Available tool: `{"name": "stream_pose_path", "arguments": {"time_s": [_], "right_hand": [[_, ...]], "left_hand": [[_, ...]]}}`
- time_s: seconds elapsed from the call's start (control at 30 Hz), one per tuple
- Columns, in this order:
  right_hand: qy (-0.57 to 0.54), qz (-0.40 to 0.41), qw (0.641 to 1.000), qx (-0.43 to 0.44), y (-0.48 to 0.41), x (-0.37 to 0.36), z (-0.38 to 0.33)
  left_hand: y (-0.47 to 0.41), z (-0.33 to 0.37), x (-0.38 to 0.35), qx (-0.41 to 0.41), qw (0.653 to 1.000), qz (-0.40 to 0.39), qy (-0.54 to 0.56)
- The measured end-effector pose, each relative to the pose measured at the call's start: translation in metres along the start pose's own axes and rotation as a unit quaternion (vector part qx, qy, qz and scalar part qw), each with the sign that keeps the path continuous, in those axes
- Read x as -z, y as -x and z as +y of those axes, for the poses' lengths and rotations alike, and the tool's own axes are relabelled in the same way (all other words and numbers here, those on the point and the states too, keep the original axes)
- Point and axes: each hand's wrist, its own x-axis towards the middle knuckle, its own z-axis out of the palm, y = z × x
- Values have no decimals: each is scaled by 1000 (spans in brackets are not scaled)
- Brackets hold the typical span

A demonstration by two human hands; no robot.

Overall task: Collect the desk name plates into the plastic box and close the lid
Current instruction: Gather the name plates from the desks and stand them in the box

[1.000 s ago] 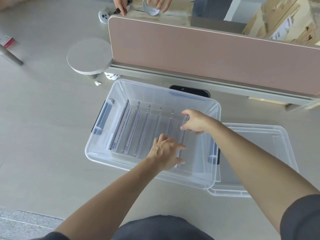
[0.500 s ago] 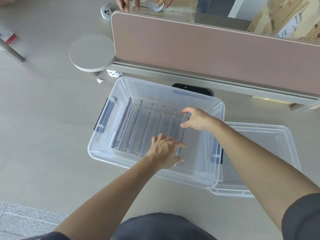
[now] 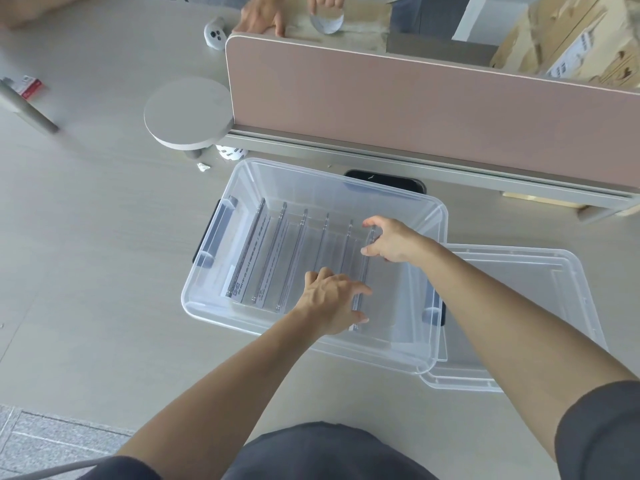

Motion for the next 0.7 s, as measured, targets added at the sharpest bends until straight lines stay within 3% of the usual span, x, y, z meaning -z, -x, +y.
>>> {"name": "stream_pose_path", "arguments": {"time_s": [0.2,0.33,0.43,0.7], "right_hand": [[53,39,998,20,46,18,-17],[5,101,994,33,103,45,-13],[28,160,987,-5,156,58,7],[-4,217,971,-101,244,81,93]], "left_hand": [[6,-1,24,-18,994,5,105],[-4,10,56,-57,991,15,122],[-11,34,62,-98,985,42,138],[-9,132,38,-213,971,-15,107]]}}
